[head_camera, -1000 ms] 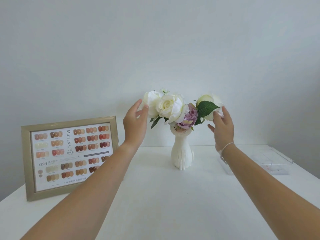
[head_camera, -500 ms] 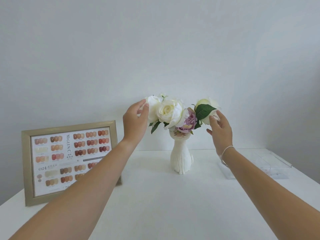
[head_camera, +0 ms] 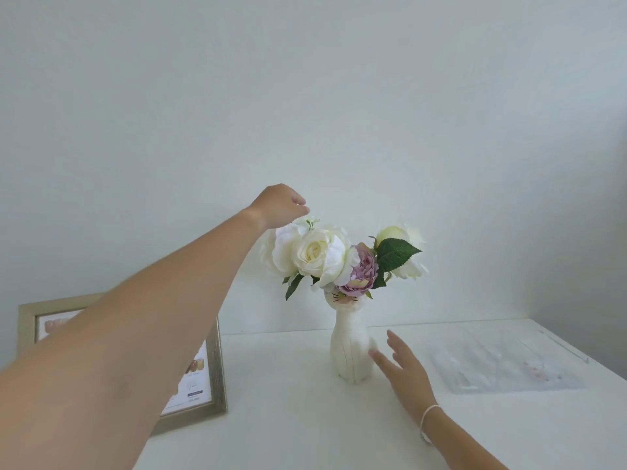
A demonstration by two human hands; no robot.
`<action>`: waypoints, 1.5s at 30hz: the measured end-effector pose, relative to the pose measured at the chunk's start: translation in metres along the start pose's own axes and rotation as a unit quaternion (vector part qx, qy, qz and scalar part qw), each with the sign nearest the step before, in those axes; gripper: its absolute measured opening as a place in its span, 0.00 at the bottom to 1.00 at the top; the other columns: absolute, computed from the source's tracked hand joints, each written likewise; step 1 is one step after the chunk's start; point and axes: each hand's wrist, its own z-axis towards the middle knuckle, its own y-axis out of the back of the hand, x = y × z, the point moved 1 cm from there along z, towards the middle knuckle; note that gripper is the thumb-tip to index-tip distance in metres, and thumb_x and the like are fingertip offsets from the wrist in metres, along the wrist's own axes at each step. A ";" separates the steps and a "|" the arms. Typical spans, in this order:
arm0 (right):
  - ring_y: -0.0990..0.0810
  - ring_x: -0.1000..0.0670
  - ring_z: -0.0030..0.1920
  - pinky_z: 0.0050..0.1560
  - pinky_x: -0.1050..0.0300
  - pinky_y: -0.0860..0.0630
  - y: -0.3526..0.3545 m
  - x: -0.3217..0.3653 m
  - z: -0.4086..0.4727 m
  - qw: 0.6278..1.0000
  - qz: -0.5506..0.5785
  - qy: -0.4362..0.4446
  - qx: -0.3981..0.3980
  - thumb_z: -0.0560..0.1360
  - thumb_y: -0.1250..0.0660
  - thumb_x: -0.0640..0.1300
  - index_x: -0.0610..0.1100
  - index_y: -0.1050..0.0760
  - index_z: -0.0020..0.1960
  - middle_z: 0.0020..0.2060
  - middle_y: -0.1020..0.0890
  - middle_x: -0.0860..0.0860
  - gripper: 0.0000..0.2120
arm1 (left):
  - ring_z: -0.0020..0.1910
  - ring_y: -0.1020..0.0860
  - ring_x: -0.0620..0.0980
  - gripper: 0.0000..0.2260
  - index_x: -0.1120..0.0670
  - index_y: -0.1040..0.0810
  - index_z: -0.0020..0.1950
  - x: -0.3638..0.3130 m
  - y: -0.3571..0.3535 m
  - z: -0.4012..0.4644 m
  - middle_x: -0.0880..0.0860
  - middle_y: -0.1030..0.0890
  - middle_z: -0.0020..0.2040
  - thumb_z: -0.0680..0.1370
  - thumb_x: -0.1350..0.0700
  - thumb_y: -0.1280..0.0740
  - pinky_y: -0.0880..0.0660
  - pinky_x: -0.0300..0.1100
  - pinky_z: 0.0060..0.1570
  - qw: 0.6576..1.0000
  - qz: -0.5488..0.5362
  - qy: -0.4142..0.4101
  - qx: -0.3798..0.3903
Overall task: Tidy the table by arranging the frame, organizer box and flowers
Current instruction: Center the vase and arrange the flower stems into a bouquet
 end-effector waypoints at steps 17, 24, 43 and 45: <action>0.28 0.53 0.62 0.60 0.59 0.33 -0.011 -0.013 0.015 0.997 -0.052 0.013 0.047 0.72 0.31 0.47 0.56 0.33 0.66 0.59 0.28 0.58 0.24 | 0.46 0.27 0.54 0.07 0.58 0.26 0.50 -0.021 -0.016 0.040 0.56 0.25 0.50 0.75 0.58 0.32 0.27 0.44 0.49 0.980 0.180 0.052 0.069; 0.26 0.52 0.60 0.59 0.59 0.32 -0.011 -0.013 0.017 0.998 -0.042 0.016 0.046 0.73 0.32 0.45 0.57 0.32 0.64 0.59 0.26 0.57 0.22 | 0.47 0.22 0.55 0.11 0.64 0.21 0.54 -0.015 -0.023 0.048 0.60 0.19 0.55 0.73 0.62 0.33 0.23 0.47 0.51 0.983 0.162 0.067 0.052; 0.27 0.53 0.60 0.58 0.59 0.32 -0.011 -0.011 0.017 0.998 -0.052 0.013 0.043 0.73 0.34 0.43 0.55 0.32 0.64 0.57 0.25 0.56 0.21 | 0.47 0.20 0.55 0.06 0.61 0.19 0.49 -0.048 -0.038 0.049 0.58 0.20 0.47 0.75 0.62 0.33 0.23 0.50 0.56 0.997 0.001 -0.063 0.046; 0.27 0.53 0.60 0.58 0.59 0.32 -0.010 -0.011 0.017 0.998 -0.052 0.012 0.044 0.73 0.34 0.44 0.56 0.32 0.64 0.57 0.25 0.56 0.21 | 0.50 0.19 0.57 0.06 0.61 0.19 0.49 -0.047 -0.039 0.049 0.59 0.19 0.48 0.75 0.62 0.33 0.23 0.50 0.56 0.997 -0.003 -0.065 0.046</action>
